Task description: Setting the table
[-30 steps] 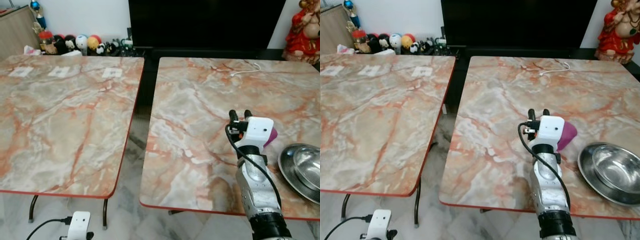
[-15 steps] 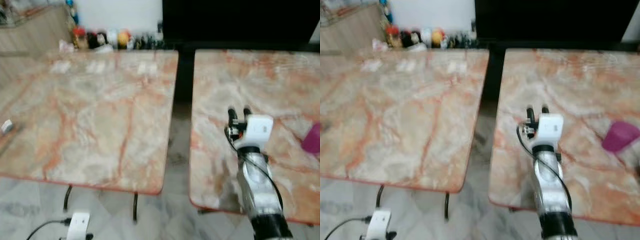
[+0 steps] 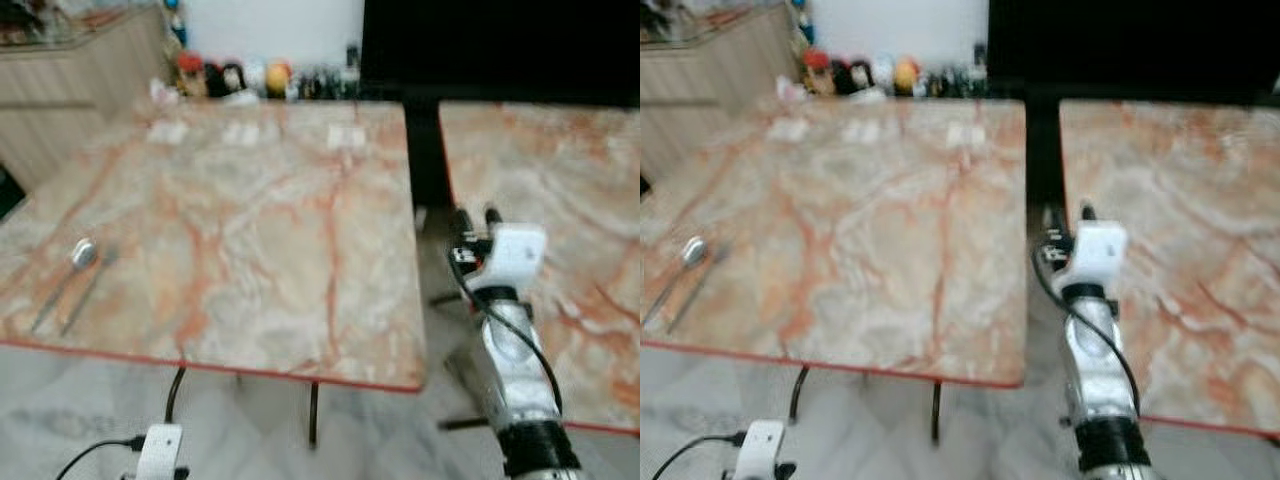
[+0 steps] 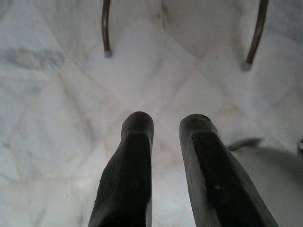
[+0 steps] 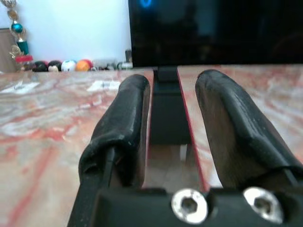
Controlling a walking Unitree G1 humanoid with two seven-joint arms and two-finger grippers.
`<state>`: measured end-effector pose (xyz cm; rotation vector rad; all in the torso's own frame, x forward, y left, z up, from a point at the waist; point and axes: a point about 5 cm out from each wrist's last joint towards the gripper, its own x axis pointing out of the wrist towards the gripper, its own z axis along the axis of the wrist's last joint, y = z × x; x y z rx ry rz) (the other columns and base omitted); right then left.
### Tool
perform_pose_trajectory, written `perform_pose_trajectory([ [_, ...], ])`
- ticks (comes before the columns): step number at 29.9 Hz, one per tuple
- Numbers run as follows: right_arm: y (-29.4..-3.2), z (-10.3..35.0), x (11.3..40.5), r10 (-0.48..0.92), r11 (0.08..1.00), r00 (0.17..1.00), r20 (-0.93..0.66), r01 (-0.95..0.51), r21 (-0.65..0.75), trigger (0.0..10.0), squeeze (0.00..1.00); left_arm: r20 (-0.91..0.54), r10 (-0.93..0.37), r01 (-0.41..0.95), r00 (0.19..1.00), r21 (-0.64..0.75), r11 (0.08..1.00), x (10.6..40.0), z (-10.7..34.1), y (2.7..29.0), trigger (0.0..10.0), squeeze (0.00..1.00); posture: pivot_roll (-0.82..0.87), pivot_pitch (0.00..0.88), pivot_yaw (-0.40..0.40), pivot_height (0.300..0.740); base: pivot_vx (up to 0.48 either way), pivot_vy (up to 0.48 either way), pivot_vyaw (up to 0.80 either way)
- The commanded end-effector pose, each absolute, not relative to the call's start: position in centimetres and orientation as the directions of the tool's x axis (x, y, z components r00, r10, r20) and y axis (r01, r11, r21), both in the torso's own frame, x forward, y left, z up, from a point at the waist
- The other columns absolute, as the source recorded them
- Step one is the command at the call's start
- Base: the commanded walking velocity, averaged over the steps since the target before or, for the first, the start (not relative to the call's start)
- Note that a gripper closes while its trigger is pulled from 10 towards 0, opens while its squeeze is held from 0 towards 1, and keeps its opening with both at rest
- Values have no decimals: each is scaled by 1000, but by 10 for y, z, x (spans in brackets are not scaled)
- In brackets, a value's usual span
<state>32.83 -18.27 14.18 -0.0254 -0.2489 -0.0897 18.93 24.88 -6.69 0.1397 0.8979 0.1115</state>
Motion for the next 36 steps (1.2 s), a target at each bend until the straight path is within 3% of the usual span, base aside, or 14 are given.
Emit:
perform_pose_trajectory([
  [1,-173,146,331,-67,998,963,261,70,-4,10000,0,-779,172,-51,603,177,983,184,-68,255,10000,0,86,0,1,740,0,480,0],
  [36,-166,145,333,-59,998,964,261,64,-12,10000,0,-776,179,-67,604,175,982,184,-67,256,10000,0,98,0,-4,740,0,480,0],
])
